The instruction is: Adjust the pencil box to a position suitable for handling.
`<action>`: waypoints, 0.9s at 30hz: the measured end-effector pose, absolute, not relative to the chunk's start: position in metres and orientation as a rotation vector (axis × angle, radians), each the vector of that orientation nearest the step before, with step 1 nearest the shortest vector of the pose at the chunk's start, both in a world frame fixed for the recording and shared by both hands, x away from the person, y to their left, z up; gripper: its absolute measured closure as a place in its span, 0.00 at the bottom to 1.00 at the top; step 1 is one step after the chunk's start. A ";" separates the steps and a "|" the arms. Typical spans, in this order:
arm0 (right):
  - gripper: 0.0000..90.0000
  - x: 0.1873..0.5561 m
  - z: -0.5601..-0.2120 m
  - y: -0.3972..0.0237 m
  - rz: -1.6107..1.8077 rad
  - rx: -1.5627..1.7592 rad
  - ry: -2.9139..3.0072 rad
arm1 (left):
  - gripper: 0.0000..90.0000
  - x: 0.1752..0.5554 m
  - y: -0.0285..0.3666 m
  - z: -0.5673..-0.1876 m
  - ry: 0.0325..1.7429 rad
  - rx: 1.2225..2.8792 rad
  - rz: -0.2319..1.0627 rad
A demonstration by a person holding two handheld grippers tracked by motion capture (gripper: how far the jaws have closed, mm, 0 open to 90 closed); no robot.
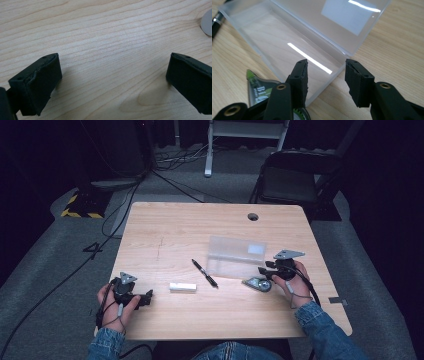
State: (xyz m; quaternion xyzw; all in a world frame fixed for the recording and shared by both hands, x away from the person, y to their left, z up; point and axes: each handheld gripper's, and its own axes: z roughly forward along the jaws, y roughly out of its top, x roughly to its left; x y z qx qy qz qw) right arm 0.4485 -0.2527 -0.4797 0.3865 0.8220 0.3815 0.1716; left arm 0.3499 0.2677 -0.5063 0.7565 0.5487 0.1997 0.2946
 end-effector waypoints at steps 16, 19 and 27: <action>0.65 0.433 -0.450 -0.211 1.188 0.967 2.386 | 0.01 0.349 0.268 -0.506 1.455 2.018 0.530; 0.65 0.432 -0.448 -0.203 1.197 0.954 2.400 | 0.01 0.349 0.268 -0.506 1.454 2.019 0.530; 0.64 0.428 -0.442 -0.178 1.230 0.892 2.433 | 0.00 0.349 0.268 -0.506 1.452 2.019 0.531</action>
